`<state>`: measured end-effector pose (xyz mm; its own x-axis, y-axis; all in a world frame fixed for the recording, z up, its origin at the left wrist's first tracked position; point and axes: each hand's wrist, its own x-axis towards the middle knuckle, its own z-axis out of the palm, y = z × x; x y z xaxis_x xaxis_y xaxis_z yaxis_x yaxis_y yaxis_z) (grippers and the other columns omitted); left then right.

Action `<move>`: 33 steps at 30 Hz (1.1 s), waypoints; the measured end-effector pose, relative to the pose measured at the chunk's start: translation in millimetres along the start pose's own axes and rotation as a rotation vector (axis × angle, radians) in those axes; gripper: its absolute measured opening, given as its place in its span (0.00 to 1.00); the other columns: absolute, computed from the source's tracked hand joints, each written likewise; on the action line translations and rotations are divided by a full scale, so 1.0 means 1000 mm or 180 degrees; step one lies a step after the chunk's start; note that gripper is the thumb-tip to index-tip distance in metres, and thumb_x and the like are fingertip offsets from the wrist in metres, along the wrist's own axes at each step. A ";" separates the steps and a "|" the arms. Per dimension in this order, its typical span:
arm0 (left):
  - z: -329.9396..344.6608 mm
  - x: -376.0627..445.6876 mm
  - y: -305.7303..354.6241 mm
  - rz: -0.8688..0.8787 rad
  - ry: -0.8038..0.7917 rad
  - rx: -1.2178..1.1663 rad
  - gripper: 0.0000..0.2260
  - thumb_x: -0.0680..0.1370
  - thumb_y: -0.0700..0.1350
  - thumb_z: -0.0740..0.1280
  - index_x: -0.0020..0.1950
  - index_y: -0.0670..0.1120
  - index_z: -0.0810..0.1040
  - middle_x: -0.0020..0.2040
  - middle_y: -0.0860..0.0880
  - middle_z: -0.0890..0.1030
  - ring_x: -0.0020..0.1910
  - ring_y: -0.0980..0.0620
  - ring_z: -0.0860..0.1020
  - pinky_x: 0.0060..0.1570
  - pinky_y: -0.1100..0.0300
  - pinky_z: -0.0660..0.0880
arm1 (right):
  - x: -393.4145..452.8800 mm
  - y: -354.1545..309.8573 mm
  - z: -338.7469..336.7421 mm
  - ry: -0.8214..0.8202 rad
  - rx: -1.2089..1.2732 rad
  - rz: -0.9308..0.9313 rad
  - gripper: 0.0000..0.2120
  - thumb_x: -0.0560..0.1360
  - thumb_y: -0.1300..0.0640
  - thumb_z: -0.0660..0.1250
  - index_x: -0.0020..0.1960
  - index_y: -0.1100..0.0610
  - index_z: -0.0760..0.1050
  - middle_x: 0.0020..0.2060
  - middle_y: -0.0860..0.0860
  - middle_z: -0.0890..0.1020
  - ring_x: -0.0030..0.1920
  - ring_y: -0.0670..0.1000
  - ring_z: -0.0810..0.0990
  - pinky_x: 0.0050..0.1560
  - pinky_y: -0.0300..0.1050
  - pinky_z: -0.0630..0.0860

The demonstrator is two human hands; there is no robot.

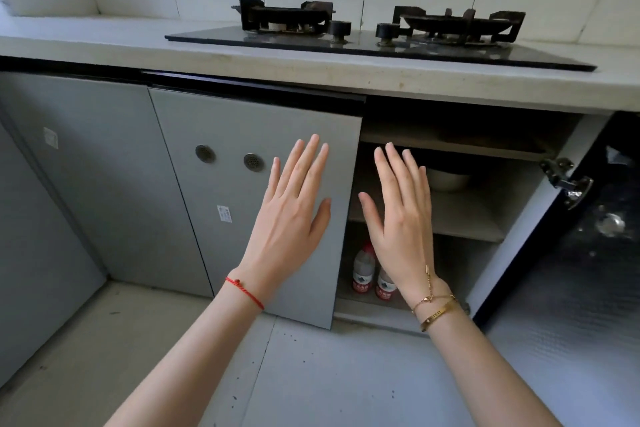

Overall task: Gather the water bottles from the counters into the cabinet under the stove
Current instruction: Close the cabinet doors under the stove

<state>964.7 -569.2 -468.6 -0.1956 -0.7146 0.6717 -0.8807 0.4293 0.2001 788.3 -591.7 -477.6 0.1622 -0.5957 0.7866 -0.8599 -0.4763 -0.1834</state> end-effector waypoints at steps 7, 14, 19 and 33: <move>0.003 -0.039 0.050 0.0568 -0.0112 -0.0405 0.28 0.82 0.45 0.58 0.80 0.45 0.50 0.81 0.49 0.51 0.80 0.51 0.46 0.79 0.46 0.49 | -0.077 -0.007 -0.066 0.0166 -0.0411 0.0334 0.26 0.82 0.51 0.58 0.77 0.57 0.57 0.76 0.52 0.61 0.77 0.51 0.54 0.75 0.57 0.57; -0.004 -0.049 0.145 0.1283 -0.0154 -0.1149 0.27 0.82 0.44 0.59 0.79 0.45 0.54 0.80 0.48 0.54 0.80 0.51 0.48 0.78 0.45 0.50 | -0.152 -0.006 -0.157 0.0292 -0.0949 0.0743 0.26 0.82 0.52 0.59 0.76 0.59 0.58 0.75 0.52 0.62 0.77 0.51 0.56 0.75 0.54 0.58; -0.003 -0.038 0.227 0.1825 -0.0275 -0.1660 0.28 0.81 0.45 0.59 0.79 0.45 0.54 0.80 0.48 0.55 0.80 0.51 0.49 0.78 0.46 0.50 | -0.197 0.015 -0.222 0.0602 -0.1336 0.1170 0.25 0.81 0.54 0.60 0.75 0.60 0.59 0.74 0.53 0.64 0.76 0.52 0.58 0.75 0.54 0.59; 0.029 0.020 0.376 0.2344 -0.0784 -0.2088 0.23 0.83 0.44 0.52 0.79 0.48 0.56 0.80 0.49 0.58 0.80 0.46 0.52 0.76 0.40 0.49 | -0.240 0.081 -0.283 0.0742 -0.1930 0.2200 0.30 0.81 0.49 0.58 0.77 0.60 0.53 0.76 0.54 0.59 0.77 0.53 0.54 0.77 0.49 0.53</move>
<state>617.2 -438.3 -400.7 -0.7427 -0.2124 0.6351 -0.1096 0.9741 0.1976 543.0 -304.4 -514.4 -0.5212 -0.4447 0.7284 -0.8449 0.3896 -0.3667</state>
